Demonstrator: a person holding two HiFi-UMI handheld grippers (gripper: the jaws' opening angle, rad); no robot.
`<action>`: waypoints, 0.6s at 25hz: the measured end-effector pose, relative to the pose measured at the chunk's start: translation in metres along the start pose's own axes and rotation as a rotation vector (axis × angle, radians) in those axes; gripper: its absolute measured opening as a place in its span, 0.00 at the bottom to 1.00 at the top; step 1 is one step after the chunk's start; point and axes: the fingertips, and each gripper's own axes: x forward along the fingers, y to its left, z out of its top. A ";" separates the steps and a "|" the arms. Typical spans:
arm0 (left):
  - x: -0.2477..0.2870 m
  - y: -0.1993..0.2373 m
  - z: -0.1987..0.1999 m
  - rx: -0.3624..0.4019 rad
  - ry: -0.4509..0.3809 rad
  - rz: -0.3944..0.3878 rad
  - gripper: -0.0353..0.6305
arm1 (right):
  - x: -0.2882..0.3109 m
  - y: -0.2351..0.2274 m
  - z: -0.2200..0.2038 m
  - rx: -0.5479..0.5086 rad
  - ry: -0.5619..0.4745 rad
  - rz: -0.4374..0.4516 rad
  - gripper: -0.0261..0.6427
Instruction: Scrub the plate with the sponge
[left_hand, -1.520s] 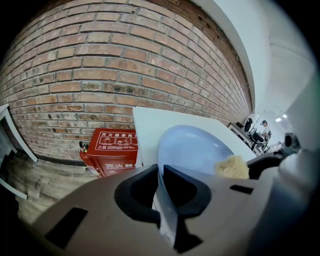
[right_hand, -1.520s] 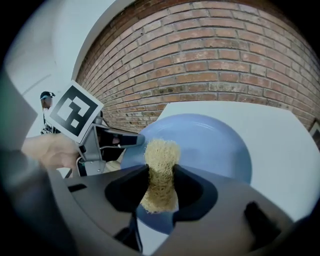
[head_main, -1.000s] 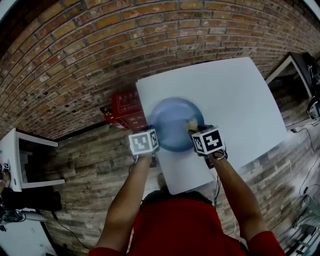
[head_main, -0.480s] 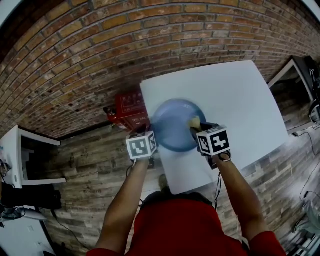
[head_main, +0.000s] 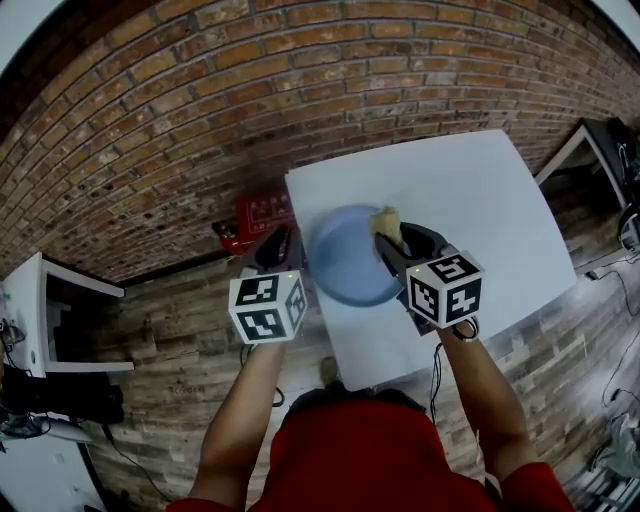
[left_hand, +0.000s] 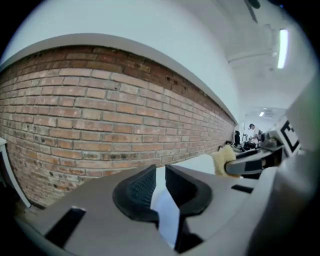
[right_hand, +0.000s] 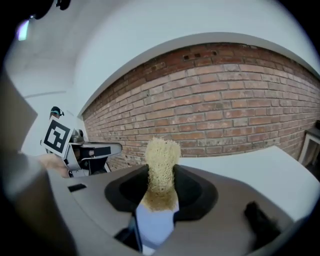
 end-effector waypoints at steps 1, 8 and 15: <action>-0.004 -0.006 0.010 0.021 -0.030 -0.014 0.14 | -0.003 0.006 0.008 -0.012 -0.039 0.017 0.27; -0.033 -0.045 0.059 0.099 -0.233 -0.131 0.10 | -0.030 0.043 0.055 -0.117 -0.273 0.086 0.27; -0.053 -0.065 0.074 0.114 -0.326 -0.196 0.08 | -0.055 0.063 0.078 -0.147 -0.427 0.116 0.27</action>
